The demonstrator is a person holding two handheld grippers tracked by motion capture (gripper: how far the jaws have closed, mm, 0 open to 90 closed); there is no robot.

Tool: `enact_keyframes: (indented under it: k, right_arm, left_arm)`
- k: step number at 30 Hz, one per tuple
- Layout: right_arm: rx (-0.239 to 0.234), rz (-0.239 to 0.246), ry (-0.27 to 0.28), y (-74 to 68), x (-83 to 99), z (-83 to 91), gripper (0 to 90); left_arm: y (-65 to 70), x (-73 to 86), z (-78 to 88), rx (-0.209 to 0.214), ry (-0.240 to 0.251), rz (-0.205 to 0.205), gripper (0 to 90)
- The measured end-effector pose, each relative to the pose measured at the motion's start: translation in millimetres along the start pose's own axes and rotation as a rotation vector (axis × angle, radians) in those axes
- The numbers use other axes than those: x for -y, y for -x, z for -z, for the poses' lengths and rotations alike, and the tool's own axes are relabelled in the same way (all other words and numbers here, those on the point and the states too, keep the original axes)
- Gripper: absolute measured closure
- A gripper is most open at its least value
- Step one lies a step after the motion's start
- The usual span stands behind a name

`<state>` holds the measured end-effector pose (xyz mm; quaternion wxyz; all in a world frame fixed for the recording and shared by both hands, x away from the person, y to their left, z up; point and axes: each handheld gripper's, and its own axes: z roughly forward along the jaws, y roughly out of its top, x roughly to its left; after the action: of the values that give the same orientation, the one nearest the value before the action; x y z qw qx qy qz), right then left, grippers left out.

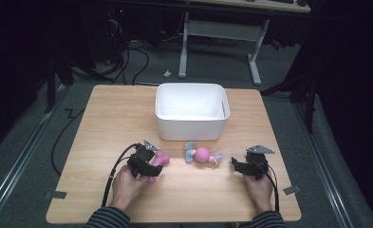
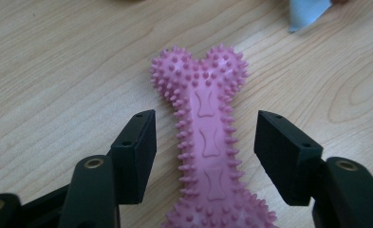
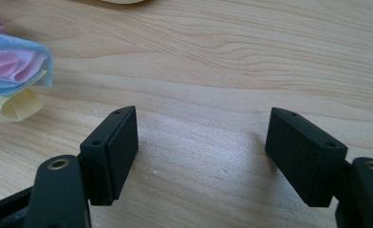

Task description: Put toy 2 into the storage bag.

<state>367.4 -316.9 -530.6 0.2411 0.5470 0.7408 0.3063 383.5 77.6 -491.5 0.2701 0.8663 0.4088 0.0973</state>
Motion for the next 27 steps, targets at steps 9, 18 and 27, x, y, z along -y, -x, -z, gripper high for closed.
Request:
enact_keyframes:
  k: [9,18,27]
  right_arm:
    - [-0.001,0.001,0.001,0.2,-0.1,-0.2,26.6]
    - [-0.001,0.000,0.001,0.2,-0.1,-0.2,26.6]
    - [0.000,-0.003,0.001,0.0,0.0,-0.2,26.6]
  left_arm:
    - [1.3,-5.3,-11.3,-0.010,-0.053,0.012,40.9]
    - [6.7,-7.7,-21.2,-0.033,-0.089,-0.023,48.4]
    - [5.1,-9.0,-20.7,-0.028,-0.089,-0.025,56.5]
